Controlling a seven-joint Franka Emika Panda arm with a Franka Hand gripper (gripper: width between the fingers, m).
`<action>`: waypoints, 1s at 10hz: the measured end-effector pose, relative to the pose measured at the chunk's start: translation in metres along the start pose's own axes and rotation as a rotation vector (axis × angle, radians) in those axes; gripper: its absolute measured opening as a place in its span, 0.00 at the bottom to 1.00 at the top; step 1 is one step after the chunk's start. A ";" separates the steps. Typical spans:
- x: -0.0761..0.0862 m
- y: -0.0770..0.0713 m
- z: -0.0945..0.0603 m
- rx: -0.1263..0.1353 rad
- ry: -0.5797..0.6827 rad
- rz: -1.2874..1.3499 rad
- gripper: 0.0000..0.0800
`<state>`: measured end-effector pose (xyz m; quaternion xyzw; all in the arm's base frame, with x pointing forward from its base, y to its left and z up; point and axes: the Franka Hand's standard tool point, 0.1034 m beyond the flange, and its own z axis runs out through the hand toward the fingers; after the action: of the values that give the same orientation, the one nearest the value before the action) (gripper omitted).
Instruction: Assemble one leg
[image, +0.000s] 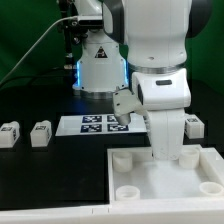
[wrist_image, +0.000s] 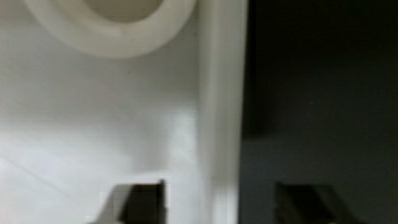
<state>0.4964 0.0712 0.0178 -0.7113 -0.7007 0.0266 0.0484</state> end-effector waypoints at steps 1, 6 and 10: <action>0.000 0.000 0.000 0.000 0.000 0.000 0.47; -0.001 0.000 0.000 0.000 0.000 0.003 0.81; -0.002 0.000 0.000 0.000 0.000 0.004 0.81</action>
Offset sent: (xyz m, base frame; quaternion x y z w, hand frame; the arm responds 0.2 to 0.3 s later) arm 0.0000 0.0000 0.0000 0.0000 0.0000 0.0000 1.0000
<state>0.4965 0.0693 0.0176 -0.7126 -0.6994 0.0266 0.0485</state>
